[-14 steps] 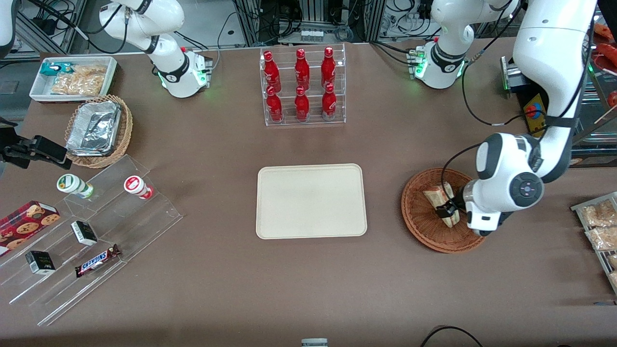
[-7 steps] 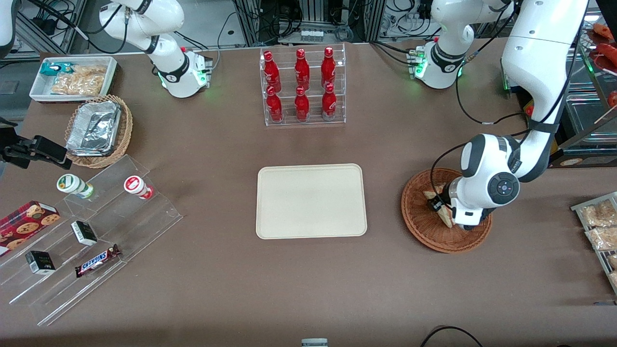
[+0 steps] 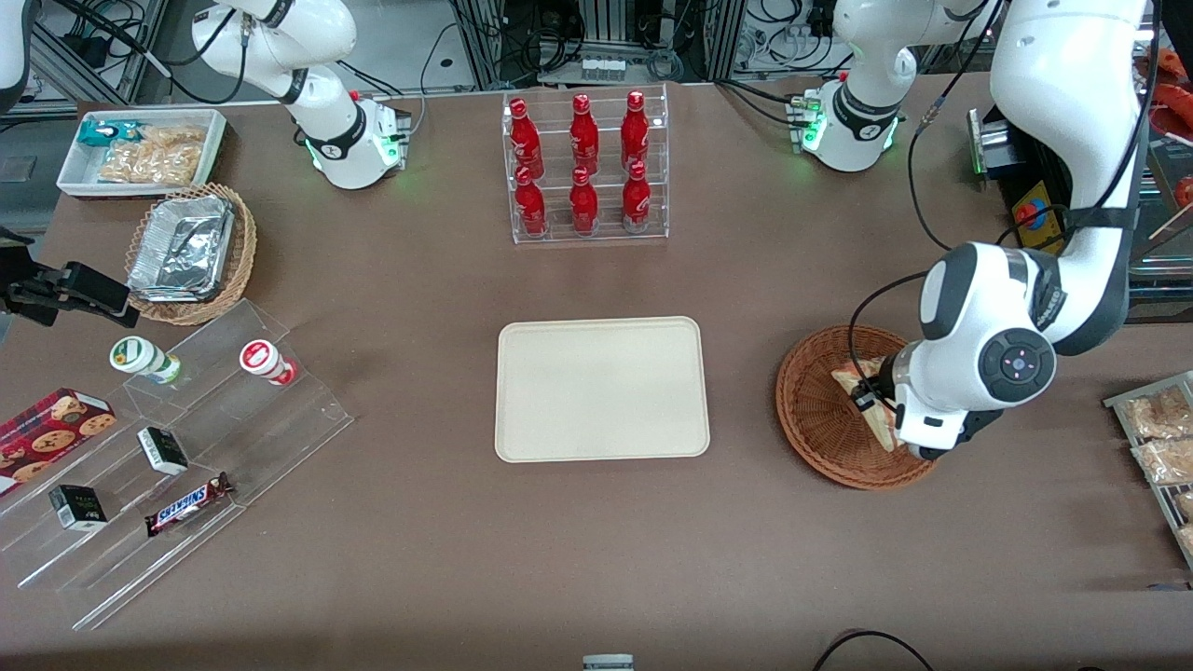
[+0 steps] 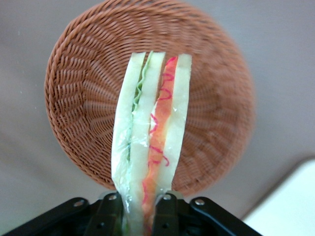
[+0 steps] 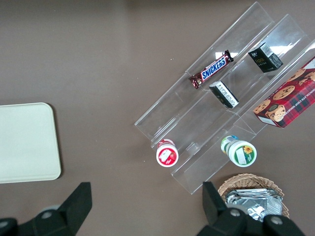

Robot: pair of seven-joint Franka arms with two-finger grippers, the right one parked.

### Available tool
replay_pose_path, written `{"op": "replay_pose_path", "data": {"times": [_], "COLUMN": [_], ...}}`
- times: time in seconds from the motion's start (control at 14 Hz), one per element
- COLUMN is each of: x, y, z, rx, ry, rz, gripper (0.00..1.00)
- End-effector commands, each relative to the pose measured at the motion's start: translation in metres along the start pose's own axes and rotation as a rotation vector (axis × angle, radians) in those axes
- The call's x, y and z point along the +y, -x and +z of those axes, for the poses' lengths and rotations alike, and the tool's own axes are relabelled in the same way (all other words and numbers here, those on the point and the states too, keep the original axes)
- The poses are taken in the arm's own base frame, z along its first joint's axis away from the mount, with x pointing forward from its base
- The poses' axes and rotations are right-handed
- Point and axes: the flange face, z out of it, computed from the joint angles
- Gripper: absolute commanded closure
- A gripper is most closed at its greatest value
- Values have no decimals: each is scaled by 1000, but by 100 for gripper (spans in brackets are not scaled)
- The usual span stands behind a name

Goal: Place sandwich from basket to tray
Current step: 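Lift the sandwich and carry it over the cream tray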

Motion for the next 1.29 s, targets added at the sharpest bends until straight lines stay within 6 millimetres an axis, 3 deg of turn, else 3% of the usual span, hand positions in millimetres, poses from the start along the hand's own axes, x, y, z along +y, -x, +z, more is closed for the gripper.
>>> {"op": "replay_pose_path", "data": {"times": [0.0, 0.14, 0.36, 0.43, 0.71, 0.93, 1.21], "x": [59, 100, 162, 178, 227, 273, 308], "y": [49, 85, 133, 138, 162, 214, 248], "z": [-25, -26, 2, 7, 49, 86, 99], "rx": [56, 73, 55, 58, 70, 89, 89], "ry": [-17, -10, -14, -3, 45, 82, 88], "rz": [149, 232, 316, 313, 346, 356, 358], "gripper": [87, 86, 86, 86, 84, 83, 82]}}
